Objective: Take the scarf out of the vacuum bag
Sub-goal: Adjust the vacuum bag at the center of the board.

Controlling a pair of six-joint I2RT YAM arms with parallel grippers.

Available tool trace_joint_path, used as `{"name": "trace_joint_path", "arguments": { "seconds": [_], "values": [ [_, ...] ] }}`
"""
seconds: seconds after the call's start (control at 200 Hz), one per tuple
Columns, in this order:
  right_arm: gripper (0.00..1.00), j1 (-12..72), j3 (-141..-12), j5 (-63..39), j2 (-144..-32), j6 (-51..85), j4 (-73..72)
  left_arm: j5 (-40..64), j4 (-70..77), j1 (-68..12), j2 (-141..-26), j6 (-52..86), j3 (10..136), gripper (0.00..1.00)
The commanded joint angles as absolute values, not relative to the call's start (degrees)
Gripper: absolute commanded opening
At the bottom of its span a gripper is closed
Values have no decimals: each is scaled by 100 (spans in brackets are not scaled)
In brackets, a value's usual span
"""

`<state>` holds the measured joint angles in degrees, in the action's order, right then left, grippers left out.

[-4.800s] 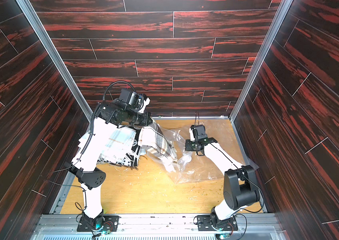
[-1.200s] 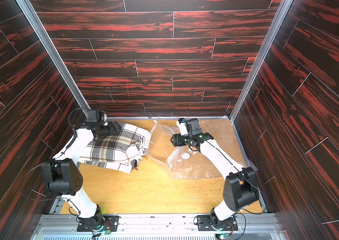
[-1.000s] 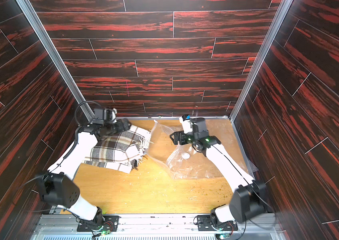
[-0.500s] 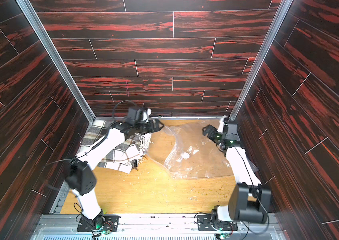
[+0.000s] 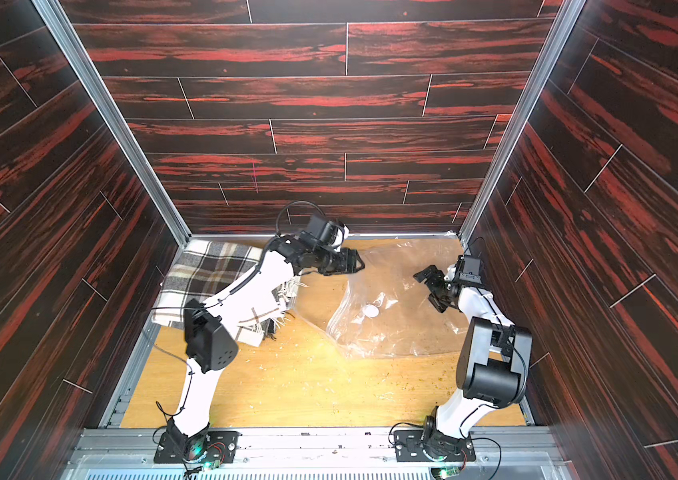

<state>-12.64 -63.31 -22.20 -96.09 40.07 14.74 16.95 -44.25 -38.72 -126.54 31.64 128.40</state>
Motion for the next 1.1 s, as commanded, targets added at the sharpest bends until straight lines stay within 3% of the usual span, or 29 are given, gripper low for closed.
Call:
{"name": "trace_joint_path", "arguments": {
  "seconds": [0.0,0.235,0.386,0.456,0.476,0.526,0.621,0.757,1.097],
  "values": [
    [96,-1312,-6416,-2281,-9740,4010,1433,1280,-5317,-3902,-12592,2826,13028,71],
    [96,-1352,-6387,-2241,-9956,3946,1356,871,-5354,-3937,-12236,2632,12708,85],
    [96,-1362,-6354,-2249,-10080,3957,1259,1019,-5679,-3993,-12451,2472,13085,86],
    [96,-1371,-6320,-2222,-10090,3946,1234,957,-5869,-4040,-12529,2416,13310,75],
    [96,-1371,-6312,-2220,-10090,3946,1223,939,-5924,-4047,-12548,2401,13363,68],
    [96,-1379,-6311,-2197,-10093,3943,1216,899,-6046,-4050,-12594,2380,13468,34],
    [95,-1395,-6324,-2176,-10140,3932,1176,896,-6120,-4045,-12558,2335,13417,0],
    [95,-1441,-6382,-2149,-10306,3913,1145,949,-6241,-4054,-12335,2248,13021,0],
    [94,-1739,-6374,-2103,-10599,3911,984,639,-5046,-3680,-11154,2326,9899,0]
  ]
}}
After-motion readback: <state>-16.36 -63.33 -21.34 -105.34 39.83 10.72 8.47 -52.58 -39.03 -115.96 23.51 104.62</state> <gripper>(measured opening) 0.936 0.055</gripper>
